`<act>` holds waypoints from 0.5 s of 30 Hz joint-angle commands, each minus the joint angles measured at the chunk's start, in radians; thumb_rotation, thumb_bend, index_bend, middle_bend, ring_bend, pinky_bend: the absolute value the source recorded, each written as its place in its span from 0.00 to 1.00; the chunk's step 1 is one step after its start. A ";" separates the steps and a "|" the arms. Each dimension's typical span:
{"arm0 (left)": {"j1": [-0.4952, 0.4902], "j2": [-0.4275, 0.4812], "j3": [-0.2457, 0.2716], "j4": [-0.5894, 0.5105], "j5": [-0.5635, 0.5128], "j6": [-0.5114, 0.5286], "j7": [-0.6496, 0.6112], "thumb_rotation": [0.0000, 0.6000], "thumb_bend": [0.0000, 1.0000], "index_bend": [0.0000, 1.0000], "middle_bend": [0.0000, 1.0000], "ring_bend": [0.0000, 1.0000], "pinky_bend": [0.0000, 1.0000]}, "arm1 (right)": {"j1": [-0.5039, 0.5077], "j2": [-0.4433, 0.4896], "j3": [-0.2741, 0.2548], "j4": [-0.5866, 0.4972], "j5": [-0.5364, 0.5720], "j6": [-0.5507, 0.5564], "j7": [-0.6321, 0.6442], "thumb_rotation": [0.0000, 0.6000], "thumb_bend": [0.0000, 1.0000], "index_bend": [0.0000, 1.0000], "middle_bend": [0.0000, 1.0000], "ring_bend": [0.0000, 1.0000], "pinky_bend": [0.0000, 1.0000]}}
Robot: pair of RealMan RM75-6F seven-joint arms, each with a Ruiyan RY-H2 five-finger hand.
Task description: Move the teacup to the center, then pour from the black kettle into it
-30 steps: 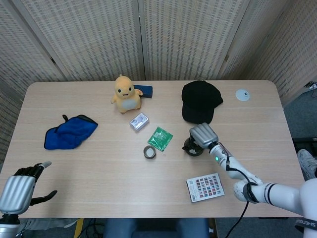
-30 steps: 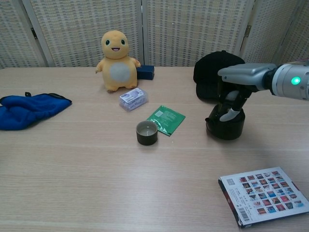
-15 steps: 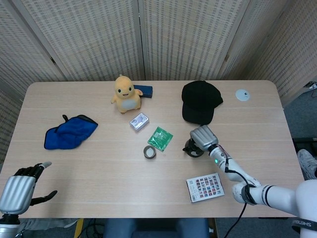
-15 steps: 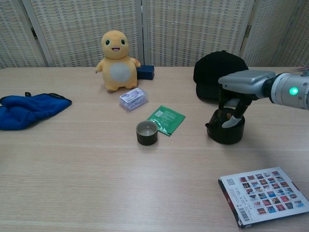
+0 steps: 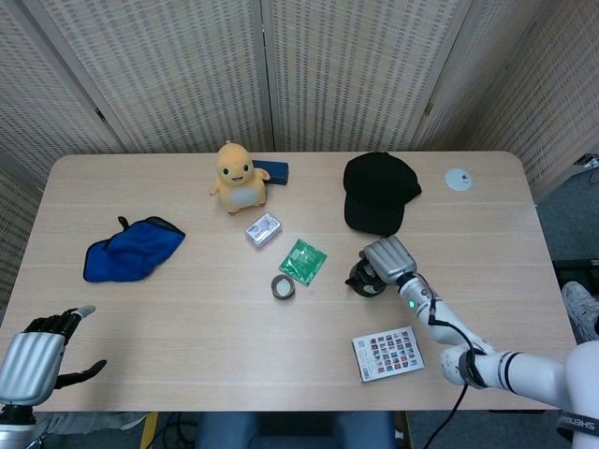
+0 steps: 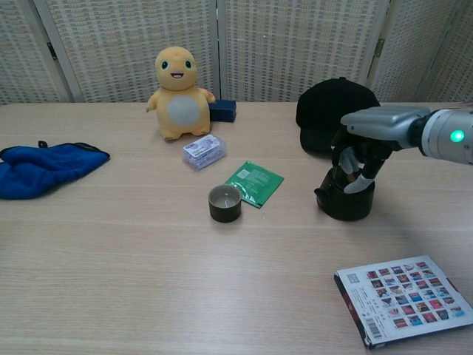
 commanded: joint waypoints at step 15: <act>-0.010 0.000 -0.007 0.011 0.002 -0.004 -0.016 0.79 0.13 0.24 0.31 0.38 0.36 | -0.114 0.051 0.024 -0.120 -0.083 0.257 0.005 0.83 0.00 0.12 0.10 0.00 0.05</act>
